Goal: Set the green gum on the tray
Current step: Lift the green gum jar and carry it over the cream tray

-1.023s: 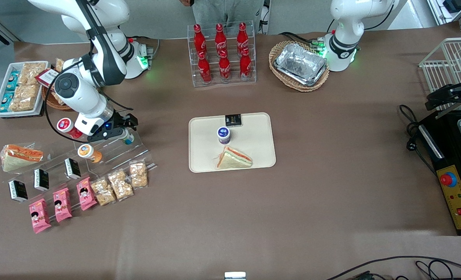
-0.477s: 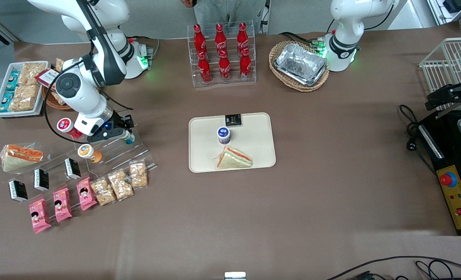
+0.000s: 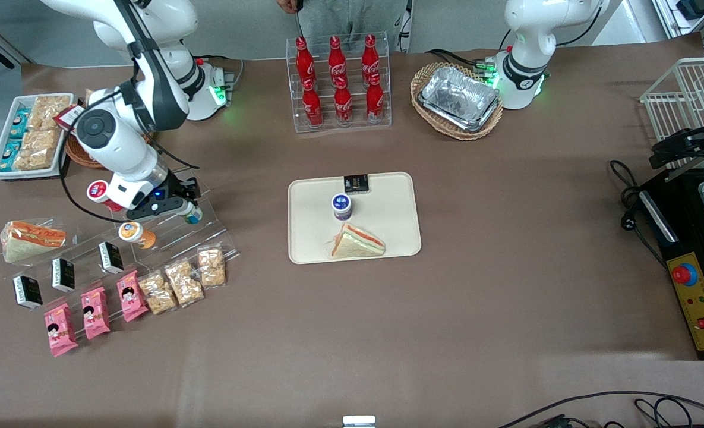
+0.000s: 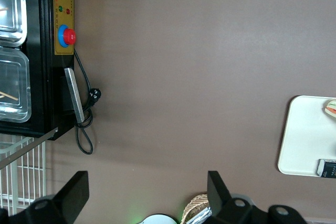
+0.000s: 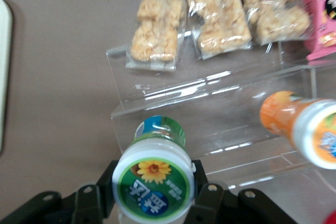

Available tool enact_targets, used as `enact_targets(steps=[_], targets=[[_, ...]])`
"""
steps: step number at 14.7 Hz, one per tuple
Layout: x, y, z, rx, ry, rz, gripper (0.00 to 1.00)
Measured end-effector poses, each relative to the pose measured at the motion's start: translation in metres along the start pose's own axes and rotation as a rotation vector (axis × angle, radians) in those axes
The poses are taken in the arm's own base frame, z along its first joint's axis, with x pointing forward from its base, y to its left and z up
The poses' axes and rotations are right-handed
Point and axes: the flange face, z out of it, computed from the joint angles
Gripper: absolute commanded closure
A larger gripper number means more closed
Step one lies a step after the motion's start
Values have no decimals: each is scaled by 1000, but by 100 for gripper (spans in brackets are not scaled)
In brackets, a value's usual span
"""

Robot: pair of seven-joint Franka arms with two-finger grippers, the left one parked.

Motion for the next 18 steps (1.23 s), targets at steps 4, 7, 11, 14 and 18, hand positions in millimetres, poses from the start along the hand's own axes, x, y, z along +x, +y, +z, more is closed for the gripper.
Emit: enact_targets(steps=[4,7,11,14,18], targets=[[30,3,-99,-1,-44,-3,72],[36,-11,-174,41,-86,2,72],[31,-79,-216,69,-120,83,72],[23,-167,-206,41,-135,129,72],[33,-253,-143,29,-103,182,72]])
